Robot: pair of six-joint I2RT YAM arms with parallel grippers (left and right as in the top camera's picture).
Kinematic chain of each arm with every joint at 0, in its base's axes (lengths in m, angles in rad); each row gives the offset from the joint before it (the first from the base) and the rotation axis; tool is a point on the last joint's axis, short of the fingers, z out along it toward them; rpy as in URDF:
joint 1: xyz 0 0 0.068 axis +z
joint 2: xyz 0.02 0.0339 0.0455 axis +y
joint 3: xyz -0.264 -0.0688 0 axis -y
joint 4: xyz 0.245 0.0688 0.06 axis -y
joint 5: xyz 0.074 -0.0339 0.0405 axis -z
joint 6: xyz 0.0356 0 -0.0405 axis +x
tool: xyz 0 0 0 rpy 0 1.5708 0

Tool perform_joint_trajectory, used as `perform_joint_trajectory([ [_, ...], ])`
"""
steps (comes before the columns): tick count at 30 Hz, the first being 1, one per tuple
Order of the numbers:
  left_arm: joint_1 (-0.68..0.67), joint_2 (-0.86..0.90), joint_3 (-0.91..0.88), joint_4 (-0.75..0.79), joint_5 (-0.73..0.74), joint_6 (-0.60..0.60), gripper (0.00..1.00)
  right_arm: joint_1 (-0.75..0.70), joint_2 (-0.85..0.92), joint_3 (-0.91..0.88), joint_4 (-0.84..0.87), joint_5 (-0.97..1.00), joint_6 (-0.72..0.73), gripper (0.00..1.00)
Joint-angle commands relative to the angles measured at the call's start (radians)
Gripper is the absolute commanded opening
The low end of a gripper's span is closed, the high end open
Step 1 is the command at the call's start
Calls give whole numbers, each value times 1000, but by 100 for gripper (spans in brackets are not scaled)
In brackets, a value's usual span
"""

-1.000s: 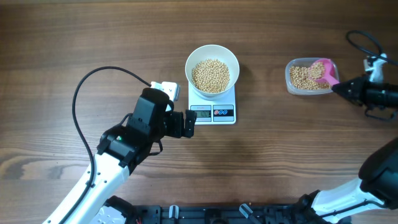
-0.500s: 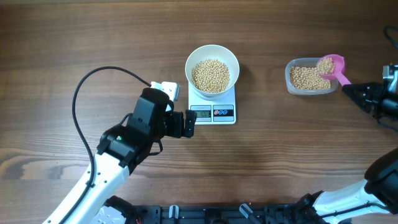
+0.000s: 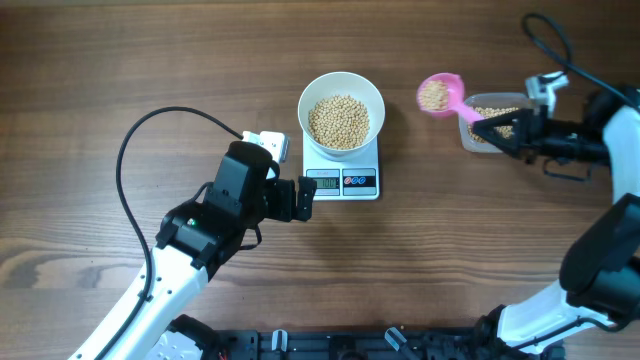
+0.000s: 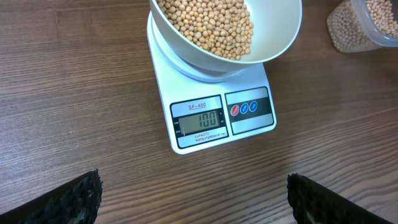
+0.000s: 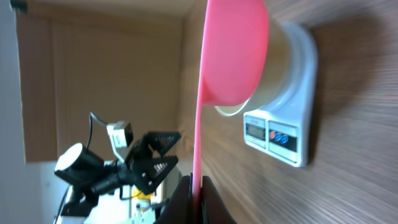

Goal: Scoop item into bowl and weigh 150g on scale
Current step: 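Lift the filled scoop and move it left over the white bowl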

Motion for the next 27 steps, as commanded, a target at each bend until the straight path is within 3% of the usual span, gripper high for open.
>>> perform_joint_trajectory([
  [1, 5, 3, 3, 3, -10, 17, 100, 116, 11, -5, 10, -80, -25, 4],
  [6, 5, 3, 3, 3, -10, 17, 100, 286, 9, 15, 163, -49, 100, 5],
  [8, 5, 3, 3, 3, -10, 17, 100, 340, 8, 45, 268, 113, 250, 5],
  [10, 5, 3, 3, 3, -10, 17, 100, 387, 7, 81, 317, 230, 286, 5],
  [17, 5, 3, 3, 3, -10, 17, 100, 509, 7, 258, 431, 497, 285, 4],
  [27, 5, 3, 3, 3, -10, 17, 100, 651, 7, 260, 444, 808, 100, 4],
])
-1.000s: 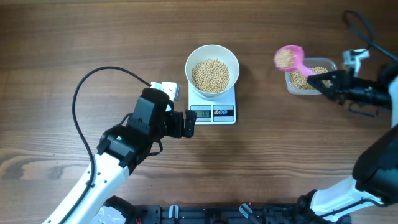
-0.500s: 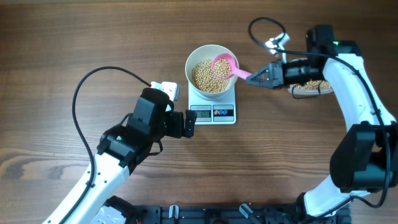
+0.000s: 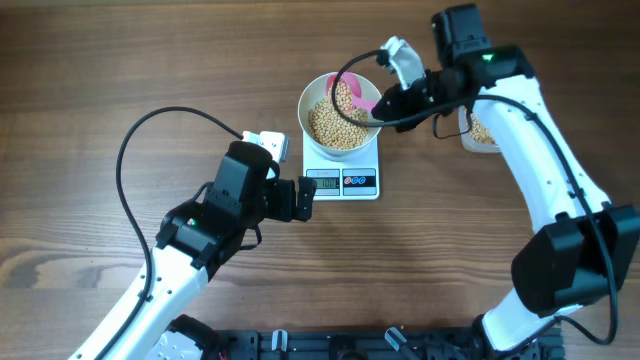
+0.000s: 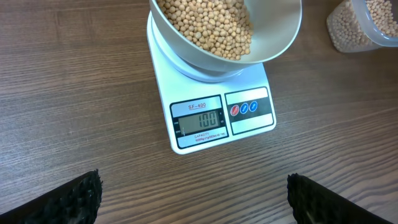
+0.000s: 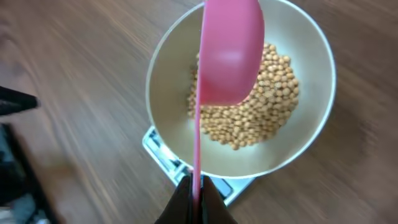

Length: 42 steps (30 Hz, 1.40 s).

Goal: Scoop item into bowl and weigh 150g on scale
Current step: 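Lift the filled scoop and move it left over the white bowl, then tip the scoop with the right gripper to pour soybeans into the bowl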

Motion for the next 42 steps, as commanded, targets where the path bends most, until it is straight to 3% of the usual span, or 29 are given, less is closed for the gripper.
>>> perform_joint_trajectory([
  [1, 5, 3, 3, 3, -10, 17, 100, 28, 6, 27, 2, 128, -81, 4],
  [21, 5, 3, 3, 3, -10, 17, 100, 201, 6, 27, 75, 609, -202, 5],
  [35, 5, 3, 3, 3, -10, 17, 100, 219, 4, 27, 119, 581, -174, 4],
  [39, 5, 3, 3, 3, -10, 17, 100, 217, -17, 27, 146, 572, -7, 4],
  [42, 5, 3, 3, 3, -10, 17, 100, 140, -116, 27, 170, 507, 14, 4],
])
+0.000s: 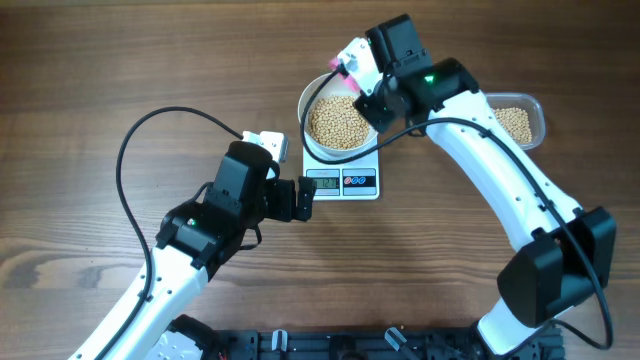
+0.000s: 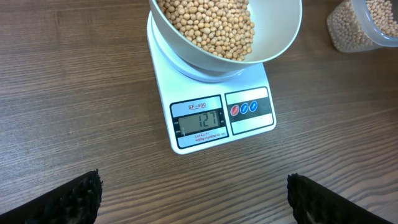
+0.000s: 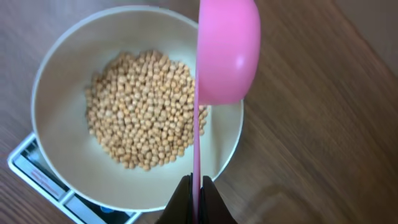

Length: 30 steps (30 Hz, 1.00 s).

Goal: Scoop item into bowl and weigh 150g on scale
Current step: 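Tip the scoop with the right gripper to pour soybeans into the bowl, then carry the scoop back to the tub and dip it into soybeans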

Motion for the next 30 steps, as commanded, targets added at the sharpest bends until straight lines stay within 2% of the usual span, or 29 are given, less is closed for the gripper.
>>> perform_joint_trajectory([
  [1, 5, 3, 3, 3, -10, 17, 100, -124, -138, 27, -2, -151, 68, 4],
  [2, 5, 3, 3, 3, -10, 17, 100, -213, -166, 27, -20, -298, 96, 4],
  [3, 5, 3, 3, 3, -10, 17, 100, -365, -181, 27, -61, -472, 112, 4],
  [7, 5, 3, 3, 3, -10, 17, 100, -655, -175, 13, -222, -490, 109, 4],
  [9, 5, 3, 3, 3, -10, 17, 100, -738, -173, 7, -275, -377, 110, 4],
  [11, 5, 3, 3, 3, -10, 17, 100, -753, -173, -24, -275, -233, 111, 4],
  [15, 5, 3, 3, 3, -10, 17, 100, -752, -173, -161, -230, -73, 111, 4],
  [18, 5, 3, 3, 3, -10, 17, 100, -752, -173, -277, -129, -71, 110, 4],
  [24, 5, 3, 3, 3, -10, 17, 100, -715, -173, -392, 2, -72, 112, 4],
  [30, 5, 3, 3, 3, -10, 17, 100, -650, -173, -460, 21, -139, 110, 4],
])
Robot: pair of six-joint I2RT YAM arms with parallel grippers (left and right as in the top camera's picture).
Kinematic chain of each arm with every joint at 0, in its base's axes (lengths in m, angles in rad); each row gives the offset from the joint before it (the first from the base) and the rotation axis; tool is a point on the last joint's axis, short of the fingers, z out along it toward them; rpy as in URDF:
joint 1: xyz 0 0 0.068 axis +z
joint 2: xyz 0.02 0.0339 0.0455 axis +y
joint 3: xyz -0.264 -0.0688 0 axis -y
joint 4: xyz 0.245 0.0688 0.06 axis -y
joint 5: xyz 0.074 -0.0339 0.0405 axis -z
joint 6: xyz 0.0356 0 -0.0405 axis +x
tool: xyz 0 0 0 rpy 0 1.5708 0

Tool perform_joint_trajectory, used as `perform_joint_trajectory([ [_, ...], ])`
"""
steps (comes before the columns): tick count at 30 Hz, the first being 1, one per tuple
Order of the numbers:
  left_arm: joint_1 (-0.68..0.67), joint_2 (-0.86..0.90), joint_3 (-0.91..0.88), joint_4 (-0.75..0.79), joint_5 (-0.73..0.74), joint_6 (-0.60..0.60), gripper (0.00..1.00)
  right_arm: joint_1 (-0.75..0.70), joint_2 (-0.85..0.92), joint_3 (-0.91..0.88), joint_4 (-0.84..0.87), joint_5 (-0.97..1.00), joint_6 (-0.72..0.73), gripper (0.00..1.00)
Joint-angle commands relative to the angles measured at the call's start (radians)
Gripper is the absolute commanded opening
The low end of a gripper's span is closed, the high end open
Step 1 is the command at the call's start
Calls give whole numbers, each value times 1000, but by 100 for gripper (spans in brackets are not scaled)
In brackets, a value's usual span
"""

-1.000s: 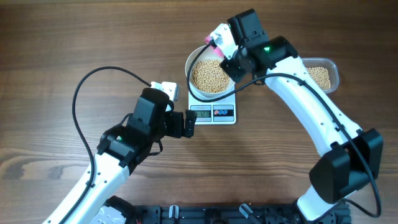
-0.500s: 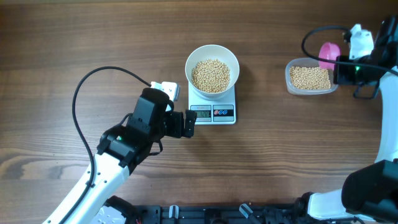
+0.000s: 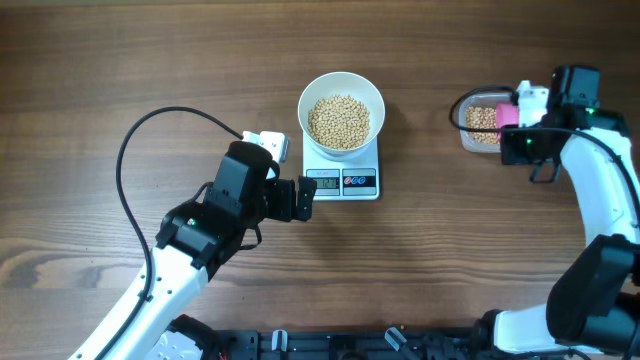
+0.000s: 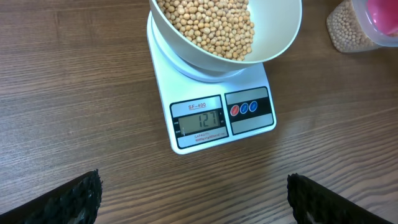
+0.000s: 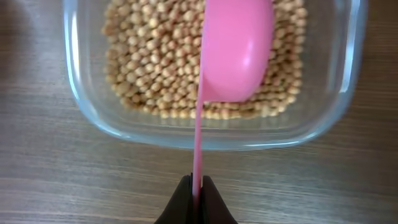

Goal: Scoop item into bowl and weigh 150g on scale
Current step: 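Carry the scoop back to the tub and dip it into soybeans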

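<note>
A white bowl heaped with soybeans sits on the white scale; in the left wrist view the scale's display reads 127. At the right stands a clear container of soybeans. My right gripper is shut on the thin handle of the pink scoop, whose cup hangs over the beans in the container. My left gripper stays open in front of the scale, nothing between its fingers.
A black cable loops from the left arm across the wooden table. The container shows at the upper right of the left wrist view with the pink scoop in it.
My right gripper has gone with the scoop from above the bowl's far rim to the container at the right. The scale still reads 127. The left arm has not moved.
The right gripper first held a filled scoop near the container, the scale at 100. Then the scoop was over the bowl. Then the scale read 127, the scoop beside the bowl. Now the scoop is over the container's beans.
</note>
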Motion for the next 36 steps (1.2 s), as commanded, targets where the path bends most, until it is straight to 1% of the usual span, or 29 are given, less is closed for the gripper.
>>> perform_joint_trajectory([
  [1, 5, 3, 3, 3, -10, 16, 100, 21, -3, -18, 3, -108, 6, 4],
  [3, 5, 3, 3, 3, -10, 16, 100, 23, -3, -18, 4, -139, 8, 4],
  [5, 5, 3, 3, 3, -10, 16, 100, 23, -3, -18, 5, -145, 68, 4],
  [8, 5, 3, 3, 3, -10, 16, 100, 23, -3, -18, 3, -241, 85, 4],
  [10, 5, 3, 3, 3, -10, 16, 100, 19, -3, -18, 3, -270, 108, 4],
  [11, 5, 3, 3, 3, -10, 16, 100, 3, -3, -18, 2, -298, 134, 4],
  [14, 5, 3, 3, 3, -10, 16, 100, -64, -3, -18, 0, -384, 138, 4],
  [17, 5, 3, 3, 3, -10, 16, 100, -152, -3, -18, -1, -534, 138, 4],
  [19, 5, 3, 3, 3, -10, 16, 100, -185, -3, -18, -7, -543, 139, 4],
  [21, 5, 3, 3, 3, -10, 16, 100, -219, -3, -18, -6, -550, 180, 4],
  [24, 5, 3, 3, 3, -10, 16, 100, -284, -3, -18, -13, -613, 191, 4],
  [26, 5, 3, 3, 3, -10, 16, 100, -373, -3, -18, -35, -752, 190, 4],
  [29, 5, 3, 3, 3, -10, 16, 100, -445, -3, -18, -64, -852, 189, 4],
  [36, 5, 3, 3, 3, -10, 16, 100, -462, -3, -18, -105, -1003, 182, 4],
])
